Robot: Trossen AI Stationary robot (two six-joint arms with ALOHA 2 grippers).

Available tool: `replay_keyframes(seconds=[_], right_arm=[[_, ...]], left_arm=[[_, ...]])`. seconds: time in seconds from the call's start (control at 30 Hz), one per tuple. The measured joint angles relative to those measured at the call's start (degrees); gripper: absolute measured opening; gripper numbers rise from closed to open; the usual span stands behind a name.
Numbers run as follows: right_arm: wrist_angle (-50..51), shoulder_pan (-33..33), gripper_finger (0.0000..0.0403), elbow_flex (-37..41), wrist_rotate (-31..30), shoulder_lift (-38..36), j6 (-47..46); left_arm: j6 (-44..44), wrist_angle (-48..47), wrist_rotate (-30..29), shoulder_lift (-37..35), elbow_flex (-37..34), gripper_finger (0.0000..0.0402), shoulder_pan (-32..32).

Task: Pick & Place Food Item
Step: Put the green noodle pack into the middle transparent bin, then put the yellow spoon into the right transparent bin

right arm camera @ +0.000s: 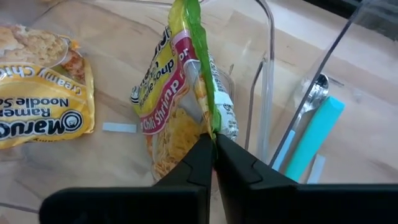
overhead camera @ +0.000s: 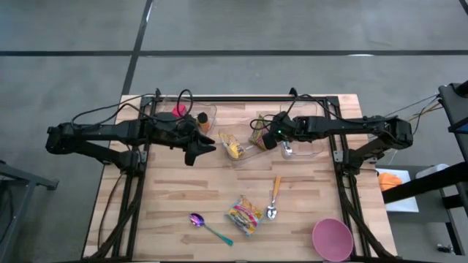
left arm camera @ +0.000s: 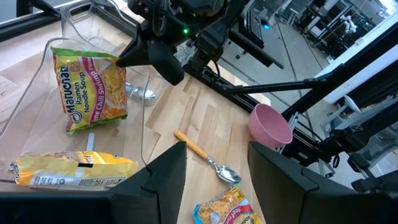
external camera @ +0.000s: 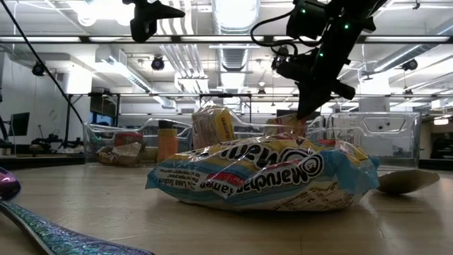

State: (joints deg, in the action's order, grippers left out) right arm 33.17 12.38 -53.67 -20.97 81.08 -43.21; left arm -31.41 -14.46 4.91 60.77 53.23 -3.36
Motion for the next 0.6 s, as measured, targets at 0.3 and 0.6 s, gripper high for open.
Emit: replay_keyframes(seconds=[0.3, 0.6], right_arm=[[-0.1, 0.0, 0.0132, -0.4, 0.2, 0.0, 1.4], [1.4, 0.0, 0.0217, -3.6, 0.0, 0.0, 4.5]], left_arm=[[0.0, 0.0, 0.0, 0.0, 0.0, 0.0178, 0.0], [-0.2, 0.0, 0.0, 0.0, 0.0, 0.0178, 0.0]])
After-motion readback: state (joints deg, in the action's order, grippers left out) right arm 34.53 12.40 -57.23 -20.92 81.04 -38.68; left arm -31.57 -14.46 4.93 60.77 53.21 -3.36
